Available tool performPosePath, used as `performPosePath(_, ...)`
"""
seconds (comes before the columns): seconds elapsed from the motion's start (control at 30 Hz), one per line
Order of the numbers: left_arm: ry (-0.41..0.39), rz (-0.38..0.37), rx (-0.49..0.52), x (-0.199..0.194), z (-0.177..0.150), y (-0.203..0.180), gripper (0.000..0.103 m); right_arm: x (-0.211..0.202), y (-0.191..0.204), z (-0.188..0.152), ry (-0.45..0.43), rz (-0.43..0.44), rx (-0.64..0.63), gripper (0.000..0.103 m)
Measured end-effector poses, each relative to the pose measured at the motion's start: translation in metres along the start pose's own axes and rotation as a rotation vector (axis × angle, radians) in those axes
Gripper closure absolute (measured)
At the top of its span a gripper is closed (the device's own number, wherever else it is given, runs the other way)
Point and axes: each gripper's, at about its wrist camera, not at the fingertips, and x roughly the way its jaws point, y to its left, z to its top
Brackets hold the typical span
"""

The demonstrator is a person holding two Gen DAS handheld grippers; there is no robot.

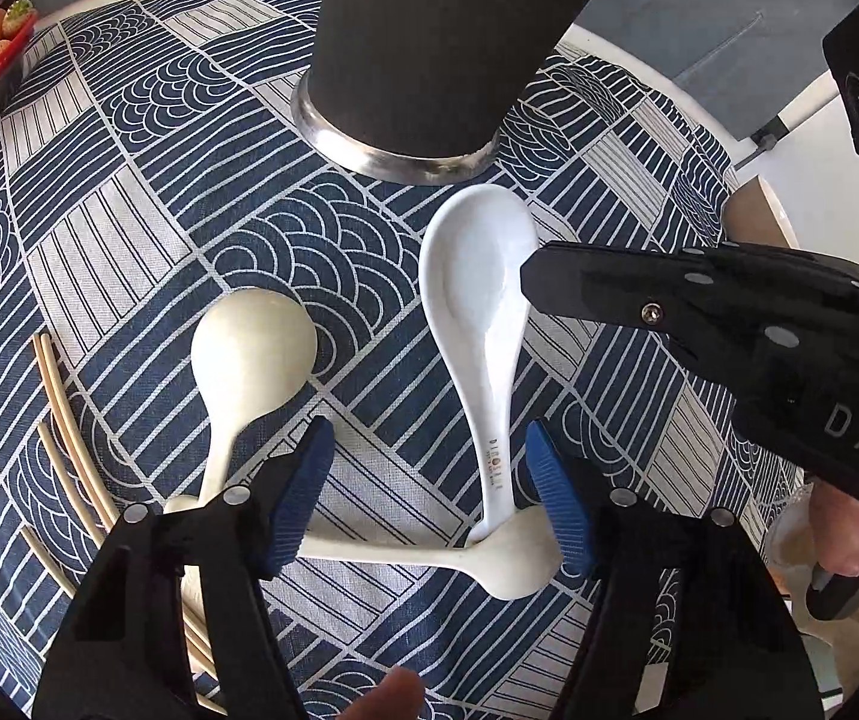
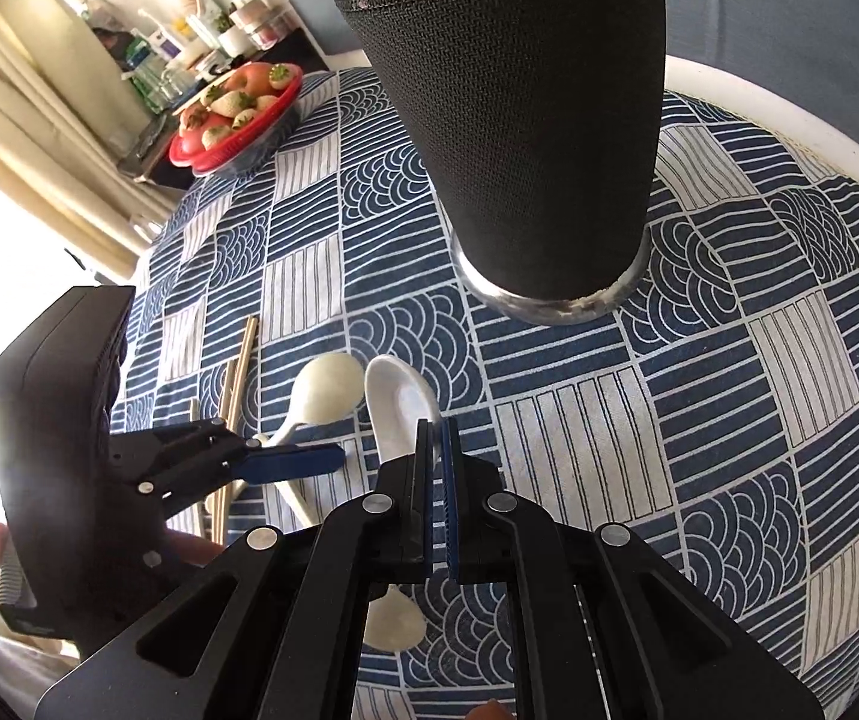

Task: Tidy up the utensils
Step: 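Lift the white spoon with the right tool toward the black holder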

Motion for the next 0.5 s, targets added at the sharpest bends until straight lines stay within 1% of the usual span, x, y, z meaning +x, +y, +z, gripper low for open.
performPosePath(0.03,-0.001,0.001,0.01,0.0,0.001,0.0,0.047,-0.001,0.0,-0.001,-0.004,-0.001,0.002,0.1)
performPosePath(0.07,0.009,-0.016,0.018,0.001,0.001,-0.001,0.061,-0.002,-0.001,-0.001,-0.007,0.001,0.004,0.1)
performPosePath(0.1,0.028,-0.038,0.021,0.004,0.003,-0.001,0.073,-0.003,-0.001,-0.002,-0.01,0.006,0.008,0.1)
performPosePath(0.13,0.04,-0.058,0.031,0.005,0.004,-0.003,0.08,-0.004,-0.002,-0.002,-0.012,0.011,0.011,0.102)
performPosePath(0.17,0.041,-0.051,0.046,0.005,0.003,-0.005,0.089,-0.006,-0.002,-0.003,-0.02,0.01,0.012,0.103)
performPosePath(0.2,0.037,-0.037,0.064,0.005,0.003,-0.008,0.09,-0.008,-0.001,-0.004,-0.026,0.011,0.012,0.103)
performPosePath(0.27,0.04,-0.049,0.089,0.005,0.001,-0.011,0.09,-0.012,-0.001,-0.004,-0.037,0.015,0.01,0.103)
performPosePath(0.37,0.034,-0.063,0.077,0.004,0.002,-0.014,0.092,-0.016,-0.004,-0.005,-0.049,0.02,0.016,0.102)
performPosePath(0.43,0.025,-0.052,0.086,0.001,0.001,-0.014,0.096,-0.018,-0.006,-0.005,-0.057,0.025,0.022,0.102)
performPosePath(0.5,0.027,-0.037,0.101,-0.002,0.0,-0.014,0.097,-0.022,-0.008,-0.007,-0.07,0.038,0.032,0.102)
